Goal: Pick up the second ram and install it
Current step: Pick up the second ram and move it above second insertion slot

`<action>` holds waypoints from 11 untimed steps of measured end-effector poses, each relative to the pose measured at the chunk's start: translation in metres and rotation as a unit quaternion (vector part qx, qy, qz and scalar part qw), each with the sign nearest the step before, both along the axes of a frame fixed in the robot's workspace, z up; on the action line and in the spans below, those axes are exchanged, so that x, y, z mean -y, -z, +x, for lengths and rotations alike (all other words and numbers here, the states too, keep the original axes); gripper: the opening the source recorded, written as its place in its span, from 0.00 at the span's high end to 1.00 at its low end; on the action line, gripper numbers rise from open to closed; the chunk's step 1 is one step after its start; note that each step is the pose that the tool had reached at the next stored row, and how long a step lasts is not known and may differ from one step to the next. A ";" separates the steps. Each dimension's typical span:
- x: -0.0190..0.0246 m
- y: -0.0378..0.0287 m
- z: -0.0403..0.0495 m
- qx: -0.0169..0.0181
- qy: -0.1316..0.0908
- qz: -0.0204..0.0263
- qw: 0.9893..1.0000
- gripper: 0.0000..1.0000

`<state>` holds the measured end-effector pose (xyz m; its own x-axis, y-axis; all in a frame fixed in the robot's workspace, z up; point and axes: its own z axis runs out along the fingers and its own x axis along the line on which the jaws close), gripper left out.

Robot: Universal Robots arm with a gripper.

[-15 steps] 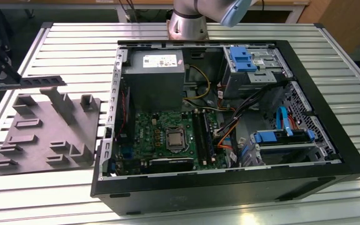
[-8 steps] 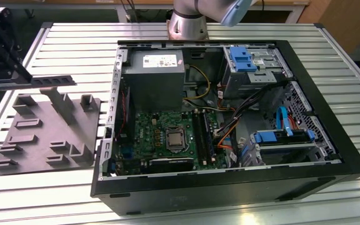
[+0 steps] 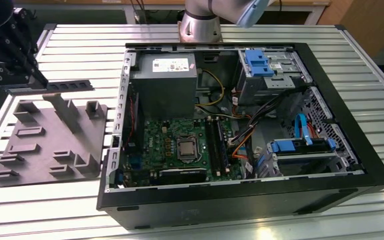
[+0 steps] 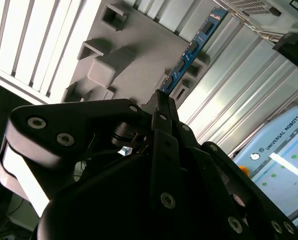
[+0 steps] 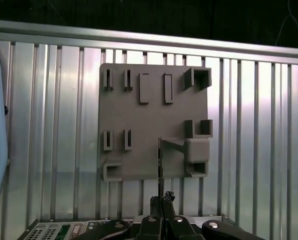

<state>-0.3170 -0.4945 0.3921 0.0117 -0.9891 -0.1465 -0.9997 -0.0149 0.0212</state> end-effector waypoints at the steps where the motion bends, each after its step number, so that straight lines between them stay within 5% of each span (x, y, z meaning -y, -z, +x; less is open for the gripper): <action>1: 0.0000 0.0000 0.0021 0.000 0.000 0.000 1.000 0.88; 11: 0.0000 0.0000 0.0221 0.000 0.000 0.000 1.000 0.88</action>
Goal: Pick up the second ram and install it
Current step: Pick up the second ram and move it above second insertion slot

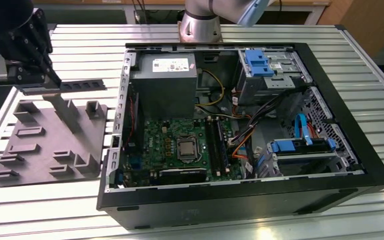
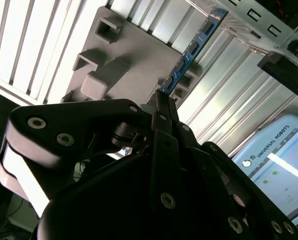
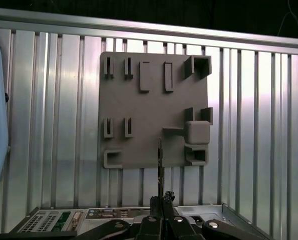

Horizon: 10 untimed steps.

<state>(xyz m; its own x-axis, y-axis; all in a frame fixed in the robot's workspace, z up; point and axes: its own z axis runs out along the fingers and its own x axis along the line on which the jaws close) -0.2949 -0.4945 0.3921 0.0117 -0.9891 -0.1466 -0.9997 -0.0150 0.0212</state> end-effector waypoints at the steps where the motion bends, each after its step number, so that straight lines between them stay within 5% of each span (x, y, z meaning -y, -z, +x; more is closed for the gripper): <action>1: 0.0000 0.0000 0.0020 0.000 0.000 0.000 1.000 0.88; 10: 0.0000 0.0000 0.0191 0.000 0.000 0.000 1.000 0.88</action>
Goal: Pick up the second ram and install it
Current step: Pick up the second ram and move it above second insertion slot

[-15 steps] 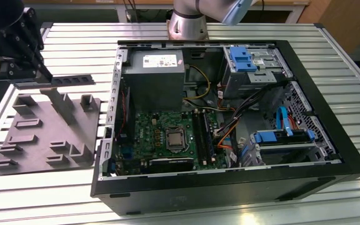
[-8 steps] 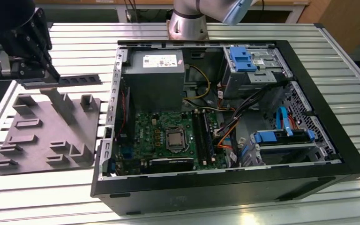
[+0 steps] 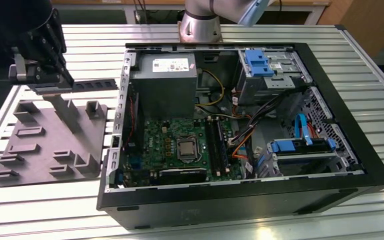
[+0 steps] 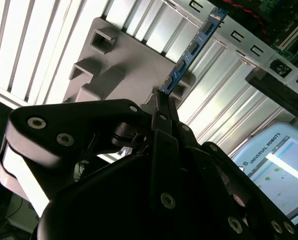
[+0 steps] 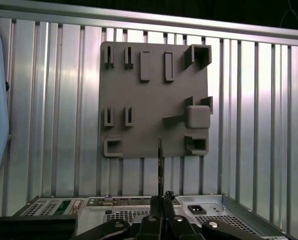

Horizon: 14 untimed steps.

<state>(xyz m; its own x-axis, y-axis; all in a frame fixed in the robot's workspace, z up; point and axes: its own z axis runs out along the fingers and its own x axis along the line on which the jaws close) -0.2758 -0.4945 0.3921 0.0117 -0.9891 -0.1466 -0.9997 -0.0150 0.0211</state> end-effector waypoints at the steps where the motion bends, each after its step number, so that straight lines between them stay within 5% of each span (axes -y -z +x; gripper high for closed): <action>1: 0.0000 0.0000 0.0018 0.000 0.000 0.000 1.000 0.88; 14: 0.0000 0.0000 0.0241 0.000 0.000 0.000 1.000 0.88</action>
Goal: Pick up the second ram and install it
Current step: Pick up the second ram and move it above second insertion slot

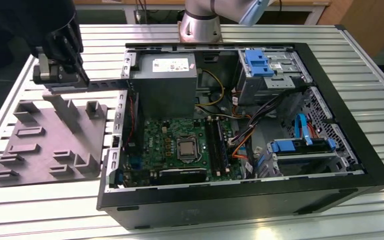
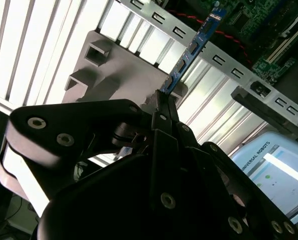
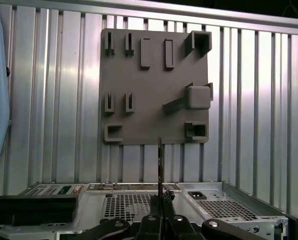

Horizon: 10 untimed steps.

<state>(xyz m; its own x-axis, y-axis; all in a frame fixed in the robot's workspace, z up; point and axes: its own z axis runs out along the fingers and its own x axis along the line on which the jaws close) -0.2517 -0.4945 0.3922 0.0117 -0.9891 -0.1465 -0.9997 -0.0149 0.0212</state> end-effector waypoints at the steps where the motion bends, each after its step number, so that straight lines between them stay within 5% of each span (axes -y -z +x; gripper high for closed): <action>1: 0.0000 0.0000 0.0017 0.000 0.000 0.000 1.000 0.88; 10: 0.0000 0.0000 0.0175 0.000 0.000 0.000 1.000 0.88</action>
<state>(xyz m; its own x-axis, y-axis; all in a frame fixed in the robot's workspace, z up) -0.2341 -0.4945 0.3922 0.0116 -0.9892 -0.1464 -0.9997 -0.0149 0.0212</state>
